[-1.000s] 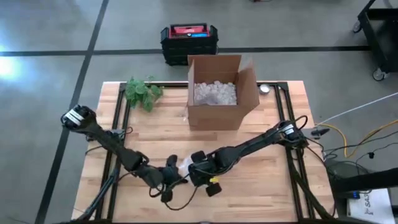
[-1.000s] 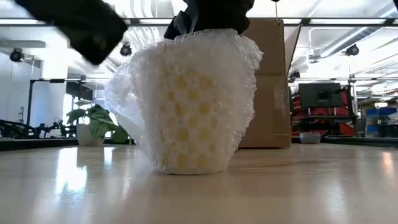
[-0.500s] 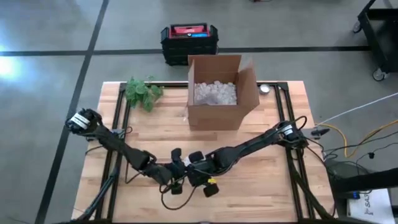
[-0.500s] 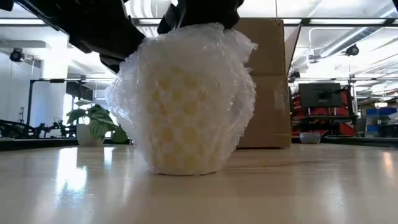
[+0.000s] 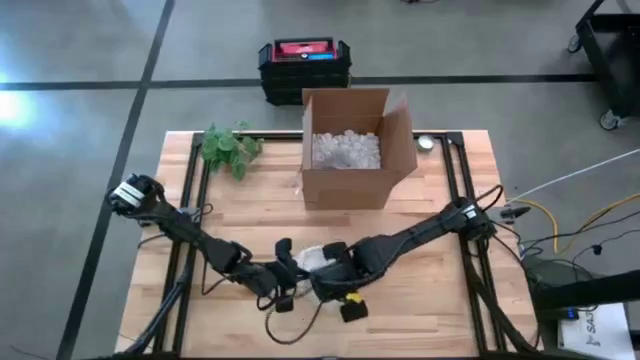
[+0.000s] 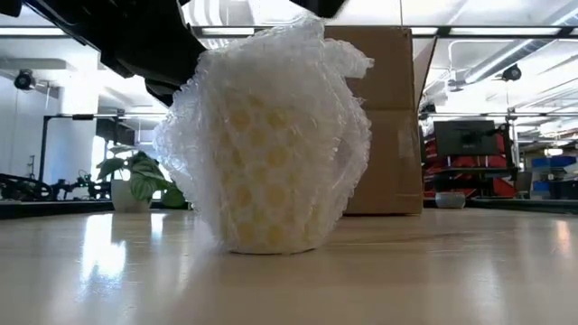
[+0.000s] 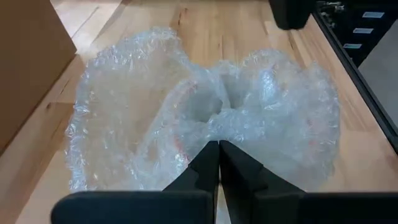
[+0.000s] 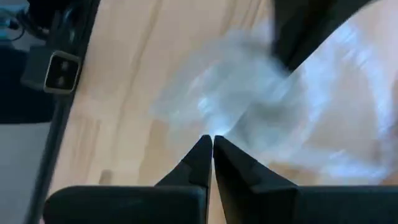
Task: Wrap mug
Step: Wrap the yellow mug with bubble wrap
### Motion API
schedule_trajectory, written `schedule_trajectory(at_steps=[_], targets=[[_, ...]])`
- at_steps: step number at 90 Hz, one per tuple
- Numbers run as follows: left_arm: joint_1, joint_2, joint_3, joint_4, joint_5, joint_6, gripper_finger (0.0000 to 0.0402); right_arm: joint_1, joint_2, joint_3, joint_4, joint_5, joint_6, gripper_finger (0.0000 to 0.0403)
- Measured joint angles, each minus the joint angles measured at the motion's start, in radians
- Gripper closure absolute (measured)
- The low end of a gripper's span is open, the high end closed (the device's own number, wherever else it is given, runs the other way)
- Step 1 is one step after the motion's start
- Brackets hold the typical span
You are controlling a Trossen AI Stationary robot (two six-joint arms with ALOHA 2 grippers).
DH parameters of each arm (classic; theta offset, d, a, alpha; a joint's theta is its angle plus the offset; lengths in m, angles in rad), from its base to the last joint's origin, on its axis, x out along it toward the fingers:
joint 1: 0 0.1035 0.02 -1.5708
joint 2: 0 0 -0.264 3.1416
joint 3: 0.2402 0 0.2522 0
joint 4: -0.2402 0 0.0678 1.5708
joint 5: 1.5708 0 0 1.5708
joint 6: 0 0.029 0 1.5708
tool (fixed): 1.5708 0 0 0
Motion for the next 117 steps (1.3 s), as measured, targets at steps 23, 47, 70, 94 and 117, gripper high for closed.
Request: schedule_trajectory(at_steps=[23,47,70,94,117], targets=[[-0.001,-0.009,-0.003,0.013,0.006,-0.003,0.0402,0.071,0.001,-0.185,0.116,0.116,0.046,0.0401],[-0.015,-0.009,-0.004,0.032,0.013,-0.108,0.0402,0.044,0.001,-0.278,0.264,0.277,-0.062,0.0401],[-0.042,-0.006,-0.002,0.06,0.053,-0.213,0.0402,-0.031,0.001,-0.281,0.32,0.303,-0.216,0.0401],[-0.042,-0.006,-0.002,0.061,0.046,-0.21,0.0402,-0.101,-0.003,-0.271,0.346,0.294,-0.331,0.0401],[-0.037,-0.007,0.0,0.049,0.033,-0.205,0.0402,-0.092,-0.066,-0.097,0.2,0.248,-0.229,0.0401]])
